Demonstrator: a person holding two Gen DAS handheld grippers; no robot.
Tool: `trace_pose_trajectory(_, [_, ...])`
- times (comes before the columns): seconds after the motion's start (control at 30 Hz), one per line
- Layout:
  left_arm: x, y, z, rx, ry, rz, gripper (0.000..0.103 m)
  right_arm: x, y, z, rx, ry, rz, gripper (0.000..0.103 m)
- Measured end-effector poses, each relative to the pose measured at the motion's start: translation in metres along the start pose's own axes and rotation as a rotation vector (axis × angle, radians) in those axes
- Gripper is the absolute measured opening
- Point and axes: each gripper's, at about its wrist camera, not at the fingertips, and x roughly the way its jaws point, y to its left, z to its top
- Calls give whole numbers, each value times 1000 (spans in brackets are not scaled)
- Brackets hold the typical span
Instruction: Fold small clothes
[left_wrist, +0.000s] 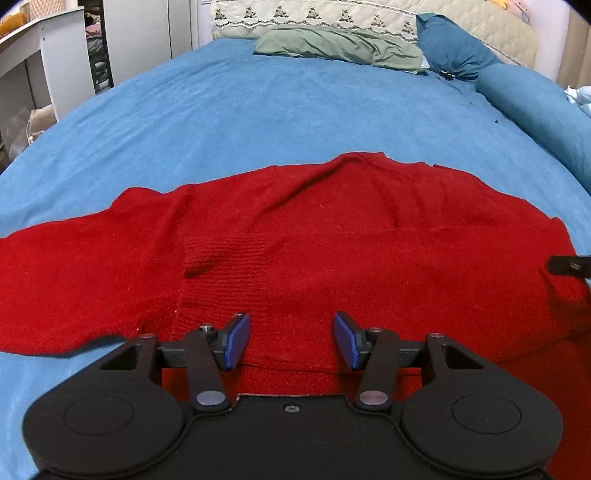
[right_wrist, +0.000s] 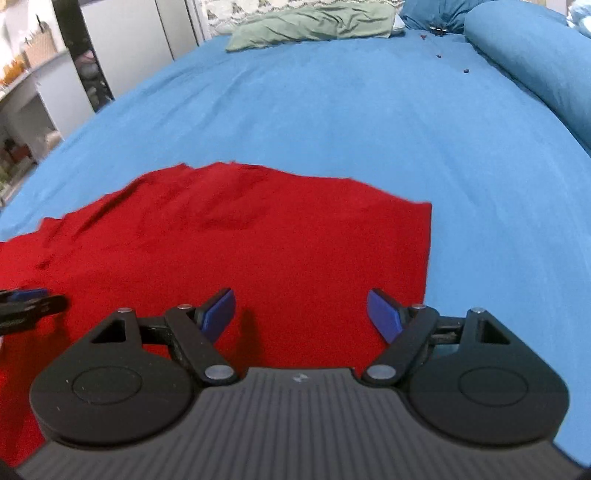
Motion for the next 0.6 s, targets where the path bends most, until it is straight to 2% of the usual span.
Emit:
trace_pose_trajectory(0.1, [1,-1,2,-15,4,-6,56,26,-18,12,41,-1,-46,94])
trace_pose_trajectory(0.17, [3,-2,3,-9,1,-4,56,33,-30,22,87,-32,-72,94])
trace_pose_trajectory(0.23, [3,-3,3,-3,-4,-3,56,35,-41,28,136,-40,-59,94])
trace_pose_trajectory(0.3, [0,-2,5,-20,-1,-9,56,34,-38,33,120,-25,-74,94])
trace_pose_trajectory(0.37, [-12,3,9,-59,-11,-18,56,21,-29,33,95,-34,-81,94])
trace_pose_trajectory(0.43, [-27,8,14,-82,-34,-14,56,-3,-19,35,78,-69,-43,94])
trace_pose_trajectory(0.57, [-71,34,28,-122,-75,13,58,-53,24,40,38,-92,-18,95])
trace_pose_trajectory(0.6, [-81,42,31,-134,-83,17,61,-66,37,41,33,-93,-2,95])
